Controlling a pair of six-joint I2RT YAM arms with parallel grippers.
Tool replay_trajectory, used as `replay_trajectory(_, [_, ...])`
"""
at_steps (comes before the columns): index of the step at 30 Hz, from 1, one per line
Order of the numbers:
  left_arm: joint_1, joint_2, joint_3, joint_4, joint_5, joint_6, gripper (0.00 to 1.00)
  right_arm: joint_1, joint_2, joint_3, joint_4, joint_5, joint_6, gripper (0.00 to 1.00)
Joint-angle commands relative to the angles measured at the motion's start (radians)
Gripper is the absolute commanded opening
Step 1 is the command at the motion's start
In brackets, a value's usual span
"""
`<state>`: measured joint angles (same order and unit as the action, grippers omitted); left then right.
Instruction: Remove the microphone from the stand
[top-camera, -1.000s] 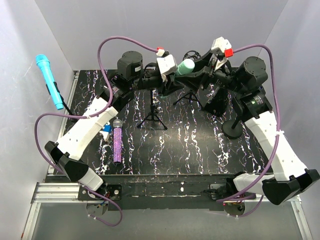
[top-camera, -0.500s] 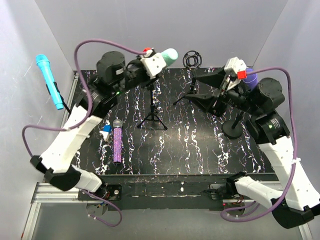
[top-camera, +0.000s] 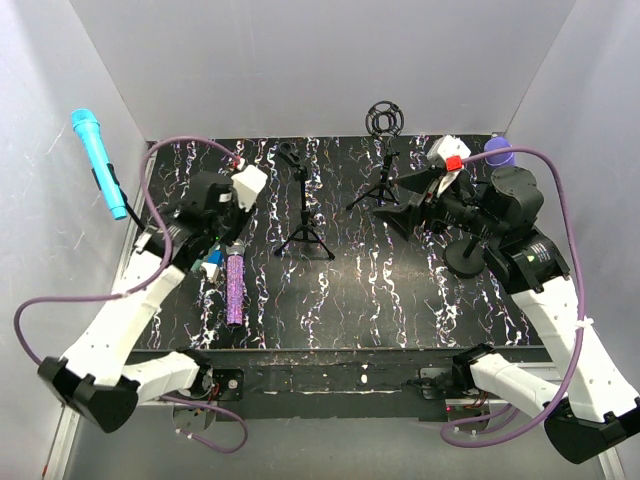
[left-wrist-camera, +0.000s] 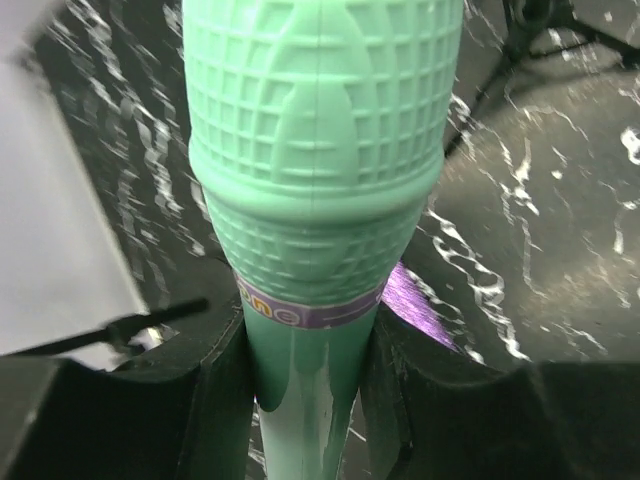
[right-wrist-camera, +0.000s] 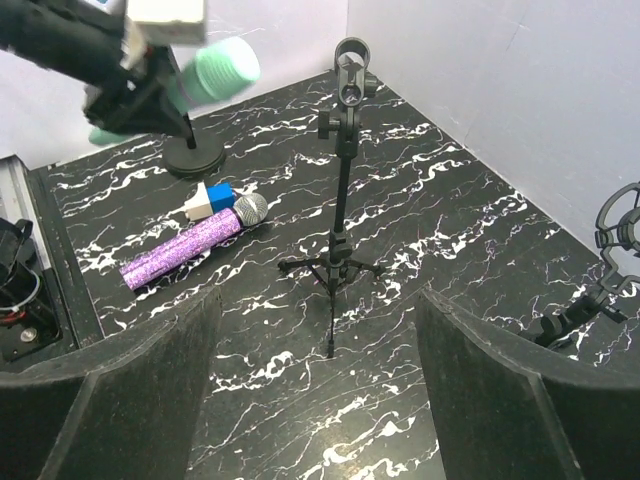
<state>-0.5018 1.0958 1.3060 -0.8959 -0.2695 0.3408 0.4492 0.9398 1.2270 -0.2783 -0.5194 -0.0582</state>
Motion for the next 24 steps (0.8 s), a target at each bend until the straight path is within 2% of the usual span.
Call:
replay_trajectory(1, [0.037,0.039,-0.043,-0.058,0.068,-0.258,0.00,-0.001,-0.003,0.014,0.010,-0.014,-0.023,0.84])
replay_trajectory(4, [0.052,0.061,-0.138,0.011,0.107,-0.333,0.00,-0.001,-0.001,0.026,0.002,-0.008,-0.046,0.84])
replay_trajectory(8, [0.066,0.125,-0.206,0.051,0.269,-0.495,0.00,-0.003,0.001,0.045,-0.031,0.006,-0.066,0.84])
replay_trajectory(10, [0.078,0.153,-0.243,0.071,0.349,-0.586,0.08,0.000,0.001,0.049,-0.050,-0.001,-0.078,0.84])
replay_trajectory(13, [0.097,0.197,-0.304,0.133,0.450,-0.615,0.07,-0.001,0.010,0.065,-0.059,-0.010,-0.063,0.84])
replay_trajectory(20, [0.101,0.344,-0.367,0.209,0.417,-0.637,0.03,0.000,0.036,0.091,-0.067,-0.048,-0.049,0.84])
replay_trajectory(24, [0.101,0.469,-0.347,0.180,0.437,-0.637,0.04,-0.001,0.031,0.083,-0.070,-0.054,-0.048,0.84])
